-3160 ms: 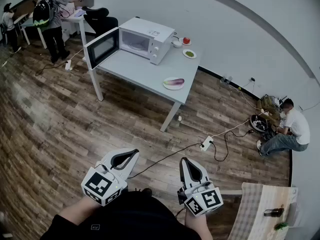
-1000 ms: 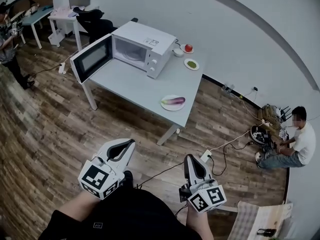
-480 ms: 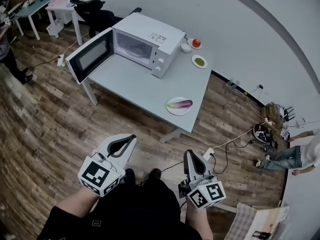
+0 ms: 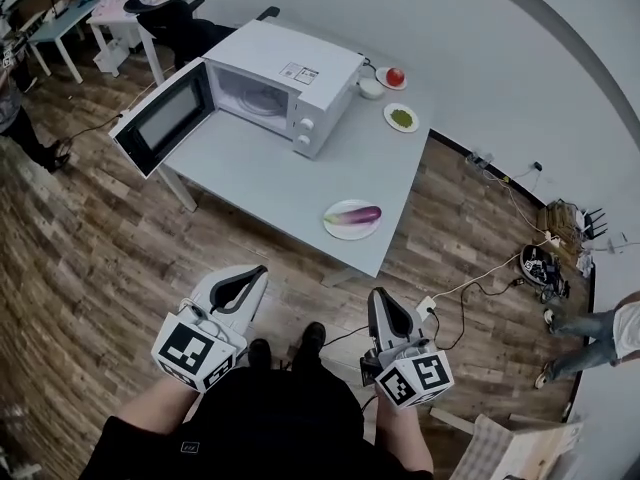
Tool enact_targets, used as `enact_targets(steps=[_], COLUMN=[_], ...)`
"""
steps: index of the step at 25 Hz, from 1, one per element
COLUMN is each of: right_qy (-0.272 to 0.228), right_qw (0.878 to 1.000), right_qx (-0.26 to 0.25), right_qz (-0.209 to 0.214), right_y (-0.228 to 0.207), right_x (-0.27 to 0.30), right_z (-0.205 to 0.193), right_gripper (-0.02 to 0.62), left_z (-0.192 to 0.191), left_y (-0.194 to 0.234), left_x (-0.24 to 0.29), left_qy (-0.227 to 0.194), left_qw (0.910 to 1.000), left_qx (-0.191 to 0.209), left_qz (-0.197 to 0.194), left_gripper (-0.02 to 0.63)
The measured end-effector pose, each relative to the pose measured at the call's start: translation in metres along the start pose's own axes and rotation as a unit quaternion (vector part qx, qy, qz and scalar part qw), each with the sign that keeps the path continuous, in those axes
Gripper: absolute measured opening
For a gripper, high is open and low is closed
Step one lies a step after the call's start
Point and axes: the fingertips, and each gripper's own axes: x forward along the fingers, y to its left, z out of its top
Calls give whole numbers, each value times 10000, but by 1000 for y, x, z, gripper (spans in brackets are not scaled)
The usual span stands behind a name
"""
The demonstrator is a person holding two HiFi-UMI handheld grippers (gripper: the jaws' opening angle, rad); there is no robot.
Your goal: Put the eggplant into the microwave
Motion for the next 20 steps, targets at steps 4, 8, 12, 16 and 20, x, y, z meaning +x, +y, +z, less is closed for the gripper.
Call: enact_targets(steps=[4, 8, 12, 16, 20], right_qy=[62, 131, 200, 237, 272], right_qw=[9999, 9995, 9987, 9982, 9983], right_qx=[-90, -186, -234, -314, -340], right_qz=[83, 227, 399, 453, 384], right_y=[-38, -74, -100, -116, -120], right_x=[12, 21, 29, 42, 59], right_z=[9, 16, 18, 18, 15], right_gripper=[15, 15, 17, 17, 15], left_z=[6, 12, 16, 11, 8], left_y=[-4, -7, -10, -4, 10], left_x=[40, 76, 97, 105, 108], left_qy=[-26, -65, -76, -18, 15], left_qw=[9999, 9996, 9989, 9981, 9981], left_qx=[-24, -50, -58, -98, -80], left_qz=[99, 254, 467, 614, 611], left_gripper=[8, 8, 8, 8, 8])
